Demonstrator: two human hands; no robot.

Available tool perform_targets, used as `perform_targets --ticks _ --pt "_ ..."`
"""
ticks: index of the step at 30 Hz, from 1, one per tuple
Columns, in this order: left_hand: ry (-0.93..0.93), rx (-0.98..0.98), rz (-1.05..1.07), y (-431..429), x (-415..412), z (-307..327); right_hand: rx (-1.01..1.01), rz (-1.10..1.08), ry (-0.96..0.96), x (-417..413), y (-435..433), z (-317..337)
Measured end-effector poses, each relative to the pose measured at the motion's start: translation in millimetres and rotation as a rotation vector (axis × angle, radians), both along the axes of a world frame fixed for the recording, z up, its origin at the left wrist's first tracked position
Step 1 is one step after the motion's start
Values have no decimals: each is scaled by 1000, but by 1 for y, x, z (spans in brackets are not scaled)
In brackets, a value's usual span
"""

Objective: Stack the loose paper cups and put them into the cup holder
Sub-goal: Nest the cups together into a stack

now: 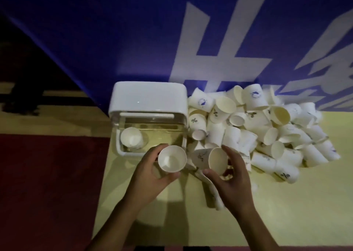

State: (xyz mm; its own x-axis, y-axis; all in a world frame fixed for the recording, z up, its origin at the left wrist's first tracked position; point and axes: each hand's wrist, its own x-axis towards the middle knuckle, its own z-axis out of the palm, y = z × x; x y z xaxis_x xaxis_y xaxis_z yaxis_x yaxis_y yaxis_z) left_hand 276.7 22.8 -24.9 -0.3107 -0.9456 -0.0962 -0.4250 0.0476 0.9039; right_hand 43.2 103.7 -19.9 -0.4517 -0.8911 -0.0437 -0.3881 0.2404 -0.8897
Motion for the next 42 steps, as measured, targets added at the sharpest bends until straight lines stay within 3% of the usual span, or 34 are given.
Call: perform_targets --ticks 10,17,28,35,39,42 --pt "-18 -113 229 -63 104 -20 41 23 -63 109 -47 -14" --pt "-90 -141 176 -88 112 -49 60 -13 -55 124 -45 -10" --pt "-191 -3 106 -110 107 -82 50 34 25 141 -76 -6" --pt "-230 -77 79 -114 110 -93 -91 171 127 173 -118 -11" --pt "-237 -147 43 -114 110 -90 -57 278 153 189 -139 -28" --pt "-219 -94 43 -115 112 -91 -21 330 173 195 -149 -44"
